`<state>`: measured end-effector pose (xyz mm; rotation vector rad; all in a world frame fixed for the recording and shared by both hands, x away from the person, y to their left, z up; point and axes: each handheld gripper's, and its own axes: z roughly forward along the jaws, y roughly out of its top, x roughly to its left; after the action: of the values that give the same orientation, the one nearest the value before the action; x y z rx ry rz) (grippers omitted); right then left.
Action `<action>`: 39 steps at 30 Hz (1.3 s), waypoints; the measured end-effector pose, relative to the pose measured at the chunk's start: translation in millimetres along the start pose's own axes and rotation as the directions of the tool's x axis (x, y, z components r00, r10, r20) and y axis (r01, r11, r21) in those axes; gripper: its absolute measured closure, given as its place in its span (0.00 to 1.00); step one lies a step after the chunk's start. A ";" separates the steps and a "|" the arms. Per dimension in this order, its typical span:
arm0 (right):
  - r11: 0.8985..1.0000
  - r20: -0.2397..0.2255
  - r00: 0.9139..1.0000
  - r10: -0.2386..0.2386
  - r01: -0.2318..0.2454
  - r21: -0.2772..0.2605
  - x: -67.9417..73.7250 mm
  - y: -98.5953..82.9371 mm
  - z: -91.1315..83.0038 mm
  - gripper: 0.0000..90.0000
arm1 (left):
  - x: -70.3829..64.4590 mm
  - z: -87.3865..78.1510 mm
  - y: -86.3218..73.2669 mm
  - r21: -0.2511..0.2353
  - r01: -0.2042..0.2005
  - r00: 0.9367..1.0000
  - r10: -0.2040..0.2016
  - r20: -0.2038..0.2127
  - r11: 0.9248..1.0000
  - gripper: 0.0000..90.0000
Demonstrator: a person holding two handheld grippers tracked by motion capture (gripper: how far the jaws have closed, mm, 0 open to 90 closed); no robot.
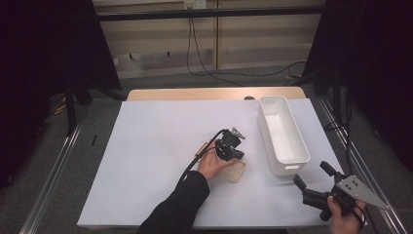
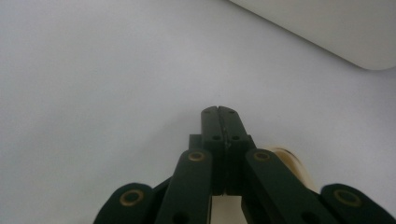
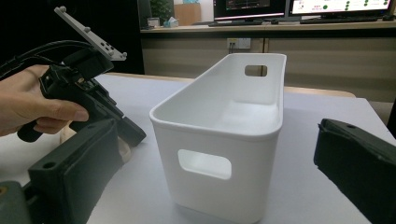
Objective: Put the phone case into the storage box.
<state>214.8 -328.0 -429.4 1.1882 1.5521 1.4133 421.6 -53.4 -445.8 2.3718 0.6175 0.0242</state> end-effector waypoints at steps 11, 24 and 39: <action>1.000 -0.004 1.000 -0.008 0.008 0.005 0.7 -0.4 -0.7 0.00 | -0.9 -4.8 -5.5 0.008 -0.037 0.999 0.037 0.015 0.999 1.00; 1.000 -0.004 1.000 -0.005 0.005 0.007 0.5 -0.5 -0.6 0.00 | 2.2 -13.2 -12.0 0.030 -0.031 0.998 0.029 0.060 0.999 1.00; 1.000 0.000 1.000 -0.005 0.005 0.004 0.7 -0.2 -0.3 0.00 | 4.3 -22.7 -20.4 0.053 -0.039 0.996 0.035 0.077 0.998 1.00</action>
<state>214.3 -327.5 -429.5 1.1856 1.5579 1.4071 412.6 -24.2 -441.6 2.4241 0.5447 -0.0665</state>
